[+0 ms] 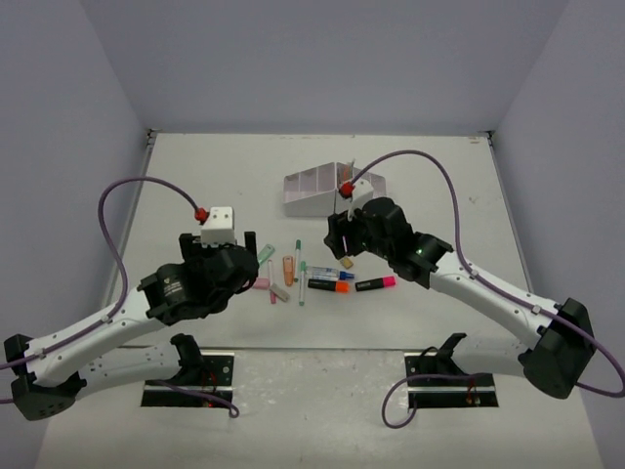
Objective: Sort the stationery into containers
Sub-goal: Place the pen in the storage box, then pick up the stationery from the center of the board.
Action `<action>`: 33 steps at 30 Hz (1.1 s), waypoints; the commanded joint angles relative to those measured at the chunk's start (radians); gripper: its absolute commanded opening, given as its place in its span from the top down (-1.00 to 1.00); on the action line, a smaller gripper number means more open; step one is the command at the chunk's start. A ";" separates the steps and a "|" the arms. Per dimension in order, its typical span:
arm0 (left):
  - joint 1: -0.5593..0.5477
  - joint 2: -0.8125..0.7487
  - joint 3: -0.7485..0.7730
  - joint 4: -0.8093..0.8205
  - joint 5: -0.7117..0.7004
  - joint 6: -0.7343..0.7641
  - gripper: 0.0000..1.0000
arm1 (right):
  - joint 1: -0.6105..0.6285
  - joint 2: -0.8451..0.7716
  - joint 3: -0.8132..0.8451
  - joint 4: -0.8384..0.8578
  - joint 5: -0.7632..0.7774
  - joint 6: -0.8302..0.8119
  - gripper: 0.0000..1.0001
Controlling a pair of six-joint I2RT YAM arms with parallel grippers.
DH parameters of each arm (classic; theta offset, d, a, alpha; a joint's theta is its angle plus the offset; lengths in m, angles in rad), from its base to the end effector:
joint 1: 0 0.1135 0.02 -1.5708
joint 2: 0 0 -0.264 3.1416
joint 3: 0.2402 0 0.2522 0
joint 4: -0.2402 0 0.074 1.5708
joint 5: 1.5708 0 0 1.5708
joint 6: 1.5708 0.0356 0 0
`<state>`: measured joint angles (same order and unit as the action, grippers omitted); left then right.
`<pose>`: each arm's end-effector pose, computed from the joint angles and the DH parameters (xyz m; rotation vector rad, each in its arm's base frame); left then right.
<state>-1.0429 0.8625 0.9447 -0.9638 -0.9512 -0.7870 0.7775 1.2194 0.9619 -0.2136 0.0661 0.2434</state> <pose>0.0994 -0.1130 0.3208 -0.1116 2.0330 0.0593 0.2004 0.1940 0.3073 -0.5103 2.0258 0.5652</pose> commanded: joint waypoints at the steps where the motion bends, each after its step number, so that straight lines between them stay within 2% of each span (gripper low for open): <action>1: 0.012 0.054 0.013 0.003 -0.021 -0.035 -1.00 | 0.029 -0.033 -0.028 -0.133 -0.012 -0.007 -0.25; 4: 0.011 0.089 0.019 0.091 0.060 0.003 -1.00 | 0.034 -0.071 -0.067 -0.147 0.081 0.042 -0.31; 5: 0.012 0.100 0.015 0.131 0.089 0.010 -1.00 | 0.034 -0.097 -0.090 -0.142 0.118 0.065 -0.43; 6: 0.012 0.116 0.006 0.174 0.123 0.008 -1.00 | 0.032 -0.137 -0.125 -0.130 0.201 0.119 -0.64; 7: 0.012 0.143 -0.002 0.228 0.146 0.011 -1.00 | 0.032 -0.165 -0.140 -0.105 0.222 0.148 -0.74; 11: 0.014 0.279 0.020 0.335 0.195 0.067 -1.00 | 0.031 -0.202 -0.172 -0.100 0.262 0.189 -0.78; 14: 0.019 0.385 0.015 0.506 0.309 0.210 -1.00 | 0.006 -0.268 -0.178 -0.146 0.341 0.261 -0.77; 15: 0.037 0.431 0.005 0.596 0.455 0.348 -1.00 | -0.009 -0.311 -0.185 -0.166 0.335 0.275 -0.77; 17: 0.058 0.531 0.023 0.679 0.581 0.497 -0.96 | -0.019 -0.404 -0.202 -0.183 0.346 0.287 -0.75; 20: 0.070 0.634 0.095 0.692 0.660 0.583 -0.92 | -0.024 -0.526 -0.233 -0.187 0.350 0.281 -0.72; 23: 0.070 0.693 0.127 0.722 0.866 0.827 -1.00 | -0.024 -0.588 -0.247 -0.190 0.334 0.269 -0.71; 28: 0.087 0.828 0.299 0.539 0.912 0.944 -1.00 | -0.026 -0.611 -0.253 -0.207 0.309 0.248 -0.71; 33: 0.092 0.881 0.355 0.414 0.944 1.018 -0.95 | -0.026 -0.646 -0.265 -0.219 0.289 0.221 -0.71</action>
<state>-0.9614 1.7278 1.2543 -0.4320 -0.0847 0.0852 0.7525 0.6020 0.7100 -0.4108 0.3683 0.4836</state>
